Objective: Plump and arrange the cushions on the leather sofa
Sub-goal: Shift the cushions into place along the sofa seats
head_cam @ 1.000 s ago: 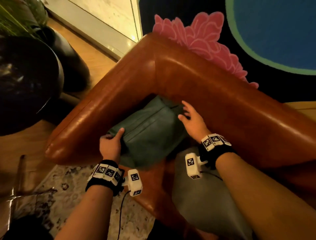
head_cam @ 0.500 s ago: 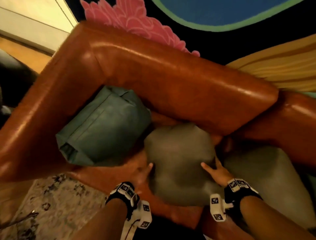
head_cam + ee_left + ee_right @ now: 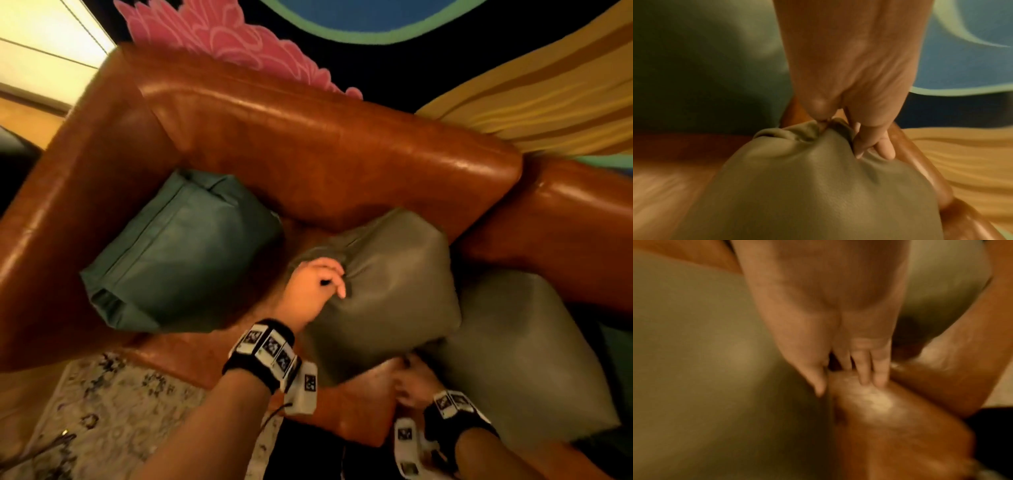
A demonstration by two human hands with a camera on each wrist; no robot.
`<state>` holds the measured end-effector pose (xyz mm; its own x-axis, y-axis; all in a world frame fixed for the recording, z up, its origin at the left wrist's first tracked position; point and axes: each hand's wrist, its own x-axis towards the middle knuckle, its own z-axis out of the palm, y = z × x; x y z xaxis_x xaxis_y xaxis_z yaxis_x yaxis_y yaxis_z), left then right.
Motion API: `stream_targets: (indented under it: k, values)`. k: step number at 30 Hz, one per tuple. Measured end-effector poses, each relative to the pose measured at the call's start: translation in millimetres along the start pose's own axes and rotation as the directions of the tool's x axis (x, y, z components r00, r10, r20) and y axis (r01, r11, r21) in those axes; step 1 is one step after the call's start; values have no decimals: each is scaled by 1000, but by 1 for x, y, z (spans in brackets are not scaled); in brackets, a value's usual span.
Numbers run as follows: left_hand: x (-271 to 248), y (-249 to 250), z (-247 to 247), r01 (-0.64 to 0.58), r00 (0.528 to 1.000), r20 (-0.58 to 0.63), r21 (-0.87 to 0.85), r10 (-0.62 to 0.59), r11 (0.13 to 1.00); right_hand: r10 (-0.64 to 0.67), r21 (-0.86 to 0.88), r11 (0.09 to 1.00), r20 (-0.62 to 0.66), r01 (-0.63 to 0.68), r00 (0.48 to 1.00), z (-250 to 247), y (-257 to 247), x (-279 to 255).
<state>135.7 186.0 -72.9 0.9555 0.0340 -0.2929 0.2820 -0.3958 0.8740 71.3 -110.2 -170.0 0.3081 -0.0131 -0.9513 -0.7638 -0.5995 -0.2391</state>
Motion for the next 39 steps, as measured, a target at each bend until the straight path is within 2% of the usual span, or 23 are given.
stream_targets:
  k: [1, 3, 4, 5, 7, 9, 12, 13, 14, 15, 16, 17, 18, 20, 21, 25, 26, 28, 30, 32, 34, 37, 39]
  values:
    - [9, 11, 0, -71, 997, 35, 53, 69, 996, -102, -2, 995, -219, 104, 970, -11, -14, 6]
    - [17, 28, -1, -174, 981, 112, 150, 158, 973, -279, -13, 943, -577, 333, 767, -41, -66, -11]
    - [14, 29, -2, -200, 973, 153, 184, 173, 962, -295, 16, 905, -694, 424, 657, -55, -95, -25]
    - [8, 25, -1, -214, 966, 194, 216, 173, 952, -347, 3, 861, -728, 508, 591, -70, -123, -43]
    - [-7, 11, 3, -246, 959, 201, 238, 200, 940, -491, -104, 824, -622, 557, 610, -91, -159, -53]
    - [-24, 3, 5, -208, 973, 143, 217, 180, 954, -516, -60, 829, -466, 556, 719, -100, -182, -58]
    - [-45, -12, 10, 81, 989, -117, -97, -92, 992, -495, -273, 864, -313, 423, 810, -99, -196, -64]
    - [-46, -11, 10, 198, 925, -247, -337, -290, 920, -497, -379, 841, -260, 386, 828, -96, -197, -64]
    - [-45, -7, 6, 269, 799, -294, -605, -524, 749, -508, -436, 813, -205, 387, 837, -92, -198, -65]
    - [-39, -6, 0, 278, 695, -206, -807, -689, 521, -531, -418, 803, -175, 426, 829, -87, -201, -68]
    - [-32, -2, -5, 283, 672, -55, -902, -739, 326, -560, -380, 796, -169, 471, 811, -86, -201, -68]
    - [-25, 6, -14, 315, 703, 47, -915, -710, 251, -606, -339, 779, -188, 527, 773, -84, -200, -70]
    - [-17, 17, -22, 342, 740, 76, -899, -668, 275, -635, -275, 770, -237, 576, 735, -85, -198, -73]
    - [2, 34, -34, 312, 797, -30, -835, -603, 453, -649, -54, 728, -372, 683, 663, -91, -194, -87]
    - [11, 40, -39, 290, 816, -91, -789, -571, 541, -614, 98, 704, -413, 703, 673, -92, -190, -97]
    - [43, 40, -48, 296, 863, -314, -322, -396, 899, -284, 341, 868, -254, 360, 925, -71, -160, -91]
    - [45, 34, -48, 356, 862, -320, -171, -393, 919, -227, 301, 907, -242, 295, 943, -63, -151, -81]
    - [45, 19, -47, 475, 861, -220, 25, -458, 880, -291, 205, 909, -314, 364, 904, -54, -142, -66]
    - [45, 17, -54, 478, 871, -128, -5, -475, 878, -421, 116, 854, -420, 508, 804, -53, -147, -66]
    - [46, 19, -65, 401, 896, -107, -221, -431, 889, -472, 107, 806, -478, 582, 741, -59, -151, -72]
    - [50, 19, -75, 354, 910, -129, -256, -394, 900, -477, 133, 784, -497, 607, 725, -62, -149, -75]
    - [53, 9, -75, 349, 913, -221, -20, -344, 937, -403, 127, 847, -479, 516, 780, -59, -144, -72]
    - [48, 16, -67, 241, 927, -343, 226, -154, 944, -413, -68, 886, -568, 459, 712, -50, -151, -76]
